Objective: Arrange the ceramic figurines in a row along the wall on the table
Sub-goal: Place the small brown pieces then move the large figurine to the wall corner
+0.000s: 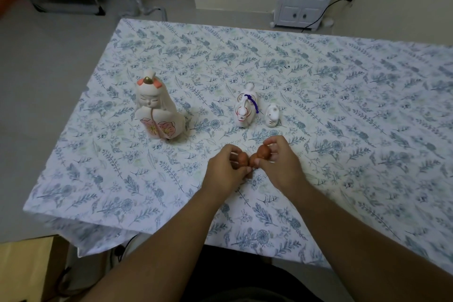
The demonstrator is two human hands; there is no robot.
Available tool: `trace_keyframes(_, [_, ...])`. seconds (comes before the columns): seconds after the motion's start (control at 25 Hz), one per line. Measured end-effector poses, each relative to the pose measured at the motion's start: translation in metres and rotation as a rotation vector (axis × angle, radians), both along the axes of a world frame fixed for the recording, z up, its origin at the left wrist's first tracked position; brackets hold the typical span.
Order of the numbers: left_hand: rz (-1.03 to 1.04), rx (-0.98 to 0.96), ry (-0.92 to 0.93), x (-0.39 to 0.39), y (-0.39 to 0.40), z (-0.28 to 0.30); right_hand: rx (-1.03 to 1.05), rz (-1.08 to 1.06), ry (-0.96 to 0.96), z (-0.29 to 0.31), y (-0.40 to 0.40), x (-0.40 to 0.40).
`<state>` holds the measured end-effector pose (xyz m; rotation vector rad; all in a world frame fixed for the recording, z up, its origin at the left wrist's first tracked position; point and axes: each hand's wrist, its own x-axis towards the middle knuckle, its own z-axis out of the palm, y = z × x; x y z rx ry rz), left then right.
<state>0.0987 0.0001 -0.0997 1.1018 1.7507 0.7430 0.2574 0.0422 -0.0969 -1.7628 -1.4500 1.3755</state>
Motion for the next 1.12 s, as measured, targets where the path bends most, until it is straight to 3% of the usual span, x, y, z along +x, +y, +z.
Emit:
trace_keyframes(0.08, [-0.006, 0.024, 0.012, 0.0, -0.003, 0.003, 0.022, 0.008, 0.039, 0.004, -0.004, 0.001])
trace_keyframes(0.32, [-0.063, 0.176, 0.139, -0.004, 0.009, 0.005, 0.158, 0.092, -0.148, 0.004, -0.005, 0.003])
trace_keyframes(0.48, [-0.125, 0.179, 0.145, -0.012, 0.022, 0.001, 0.217, 0.115, -0.182, -0.002, -0.008, -0.003])
trace_keyframes(1.0, [-0.281, 0.13, 0.209, -0.028, 0.018, -0.012, 0.128, 0.177, -0.183, -0.01, -0.012, 0.004])
trace_keyframes(1.12, [-0.241, 0.15, 0.257, -0.032, 0.007, -0.002, 0.252, 0.215, -0.272, 0.002, -0.018, 0.007])
